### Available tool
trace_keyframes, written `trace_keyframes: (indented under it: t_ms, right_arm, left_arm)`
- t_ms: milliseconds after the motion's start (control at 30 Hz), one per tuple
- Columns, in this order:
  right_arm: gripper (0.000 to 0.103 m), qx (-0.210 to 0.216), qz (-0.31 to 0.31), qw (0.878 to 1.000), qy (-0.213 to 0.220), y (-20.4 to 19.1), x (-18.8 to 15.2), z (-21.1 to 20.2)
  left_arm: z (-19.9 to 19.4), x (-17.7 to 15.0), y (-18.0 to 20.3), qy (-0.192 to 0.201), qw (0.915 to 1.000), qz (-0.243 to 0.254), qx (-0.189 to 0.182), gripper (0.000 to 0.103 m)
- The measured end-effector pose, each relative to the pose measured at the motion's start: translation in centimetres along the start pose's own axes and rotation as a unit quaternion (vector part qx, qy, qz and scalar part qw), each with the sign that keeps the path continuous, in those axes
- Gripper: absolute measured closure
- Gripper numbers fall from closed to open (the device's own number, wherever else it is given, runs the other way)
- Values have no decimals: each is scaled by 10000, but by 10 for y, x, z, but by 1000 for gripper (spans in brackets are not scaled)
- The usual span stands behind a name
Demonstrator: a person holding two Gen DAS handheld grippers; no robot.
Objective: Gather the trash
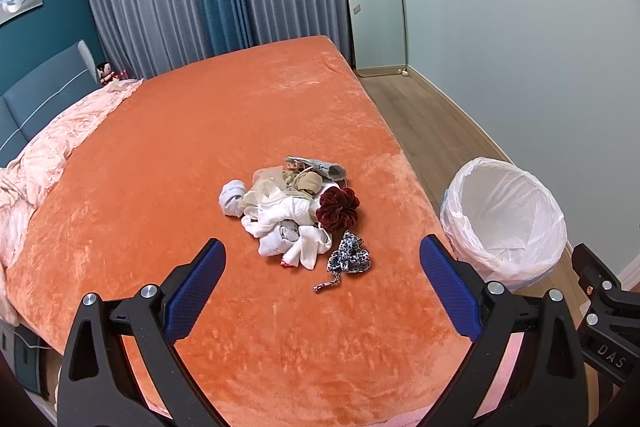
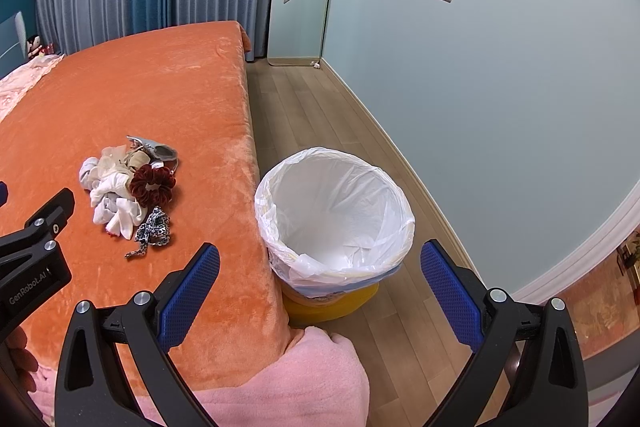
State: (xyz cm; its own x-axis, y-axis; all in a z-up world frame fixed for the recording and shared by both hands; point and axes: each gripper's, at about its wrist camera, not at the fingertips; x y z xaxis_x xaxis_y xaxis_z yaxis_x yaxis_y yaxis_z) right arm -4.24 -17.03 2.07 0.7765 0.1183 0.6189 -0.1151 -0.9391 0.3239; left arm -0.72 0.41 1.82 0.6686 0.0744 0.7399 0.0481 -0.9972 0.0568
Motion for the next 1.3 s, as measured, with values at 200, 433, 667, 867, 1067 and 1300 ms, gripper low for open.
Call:
trace_keyframes:
  t_ms: [200,433,667,867,1067,1300]
  right_arm:
    - [7,-6,-1,10000,3,0,-1,0]
    - [7,-6,-1,10000,7,0,-2,0]
    - [7,-15,9,10000,10,0,2,-1]
    - [7,-23,14,10000,8,3,10,-3]
    - [7,-25,18,10000,12,3,8,-3]
    - [7,-21,24,10000,18,3,8,-2]
  left_arm:
    - [2,1,1,-2,10000,-3,11,12]
    - [-3,0,-1,26,10000,13,-17,12]
    - [-5,0,-2,72,10000,2,-62,12]
    - [-6,0,-2,72,9999,1,-86,12]
    - [-6,1,-2,69,9999,-11,-89,12]
    - [-5,0,-2,0,9999,16,-129,12]
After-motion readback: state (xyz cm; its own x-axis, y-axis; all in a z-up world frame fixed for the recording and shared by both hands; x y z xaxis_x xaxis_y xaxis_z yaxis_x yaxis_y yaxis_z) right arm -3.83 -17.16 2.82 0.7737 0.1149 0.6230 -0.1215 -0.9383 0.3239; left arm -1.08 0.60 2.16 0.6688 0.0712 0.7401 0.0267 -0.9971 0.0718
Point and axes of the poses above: each gripper's, at about its wrist camera, not at the fingertips, and z roughly the way its jaws point, y to its right, x to its top, and after that the axes turned 12 degrees about -z, right-handed
